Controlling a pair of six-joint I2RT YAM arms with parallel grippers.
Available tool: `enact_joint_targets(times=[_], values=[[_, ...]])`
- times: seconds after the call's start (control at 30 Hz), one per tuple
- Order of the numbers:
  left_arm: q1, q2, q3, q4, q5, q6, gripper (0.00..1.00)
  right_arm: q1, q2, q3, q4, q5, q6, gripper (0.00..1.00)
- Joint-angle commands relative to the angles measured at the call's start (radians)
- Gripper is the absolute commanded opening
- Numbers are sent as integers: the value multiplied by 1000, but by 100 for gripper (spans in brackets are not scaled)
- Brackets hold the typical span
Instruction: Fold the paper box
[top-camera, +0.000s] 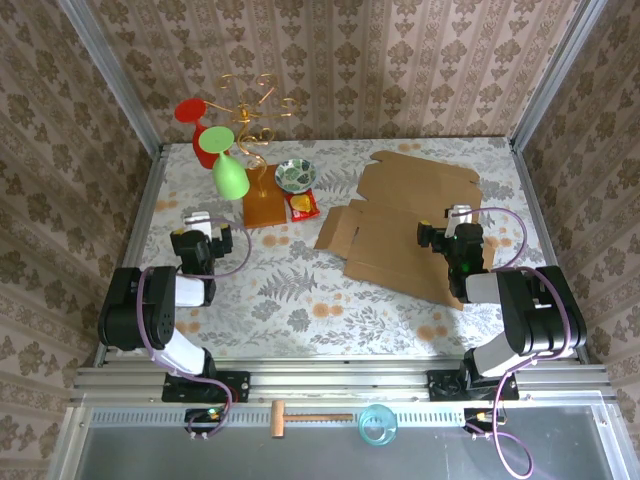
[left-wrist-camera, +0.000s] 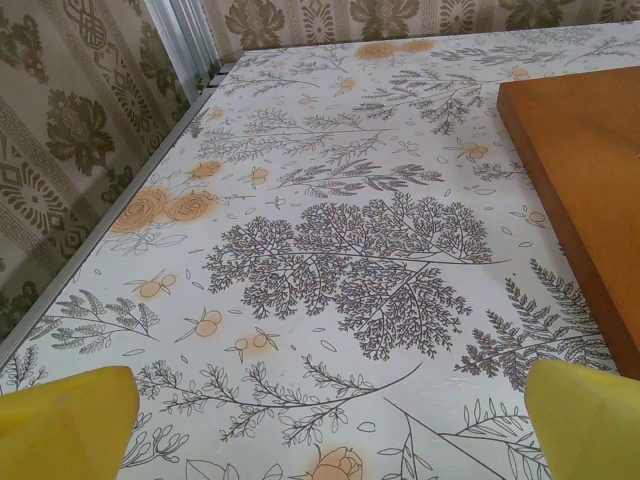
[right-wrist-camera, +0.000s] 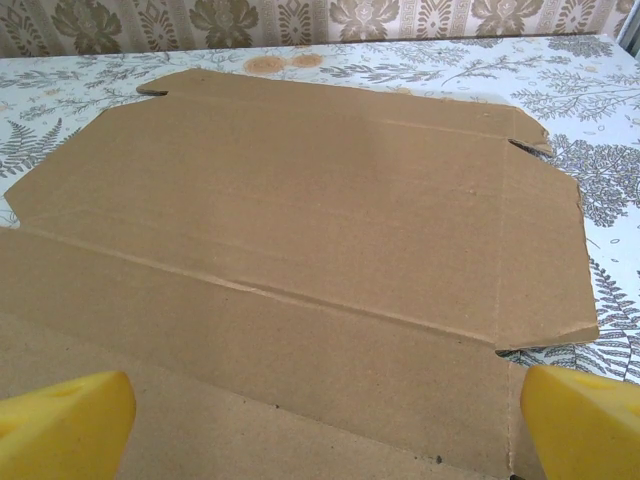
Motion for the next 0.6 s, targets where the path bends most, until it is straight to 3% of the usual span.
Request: enact_joint_targets(times=[0.0,0.57], values=[[0,-8,6,14,11,13,100,-6,6,16,7,-8,-13,100],[-6,-9,11,6,22,21,100,-6,5,17,5,-7,-13,100]])
